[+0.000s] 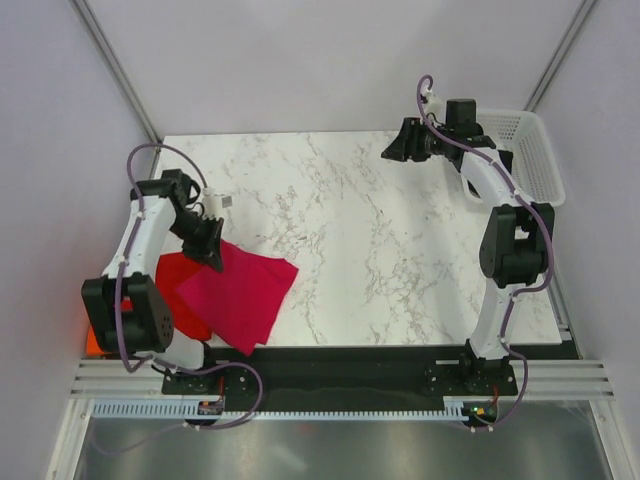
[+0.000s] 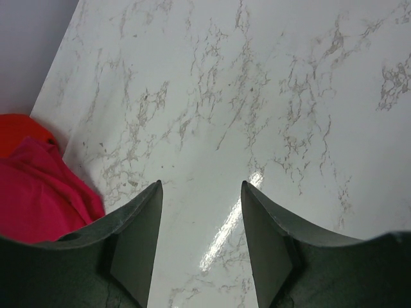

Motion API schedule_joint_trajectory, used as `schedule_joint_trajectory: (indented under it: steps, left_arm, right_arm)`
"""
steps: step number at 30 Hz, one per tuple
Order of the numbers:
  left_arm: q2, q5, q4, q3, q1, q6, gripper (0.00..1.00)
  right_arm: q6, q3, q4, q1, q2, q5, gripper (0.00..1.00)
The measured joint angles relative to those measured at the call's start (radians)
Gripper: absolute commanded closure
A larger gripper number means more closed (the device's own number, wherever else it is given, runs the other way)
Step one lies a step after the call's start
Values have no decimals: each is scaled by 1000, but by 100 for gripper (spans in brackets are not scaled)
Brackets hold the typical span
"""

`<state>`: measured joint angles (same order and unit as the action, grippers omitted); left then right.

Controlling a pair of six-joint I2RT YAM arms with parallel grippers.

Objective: Fold and stack the t-shirts
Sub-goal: Neatly place the folded tshirt to the corner

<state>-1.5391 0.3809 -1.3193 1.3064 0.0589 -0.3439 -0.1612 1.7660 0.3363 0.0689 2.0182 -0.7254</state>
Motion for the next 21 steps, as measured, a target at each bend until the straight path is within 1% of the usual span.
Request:
schedule_joint_trajectory:
  steps: [5,11,17,21]
  left_arm:
    - [179,-72,-13,-91,58,-20,98]
    - [342,-154,-17,-176,71,-22,98]
    - [435,-222,-20,-194,85,-21,98]
    - [473,-270,-20,-194,123,-22,98]
  right_arm:
    - [-1,-25,1,0,-5,-16,40]
    - [-9,-27,1,0,-5,-41,41]
    - [-26,-27,1,0,-5,-69,41]
    - [-36,-27,1,0,-5,-87,42]
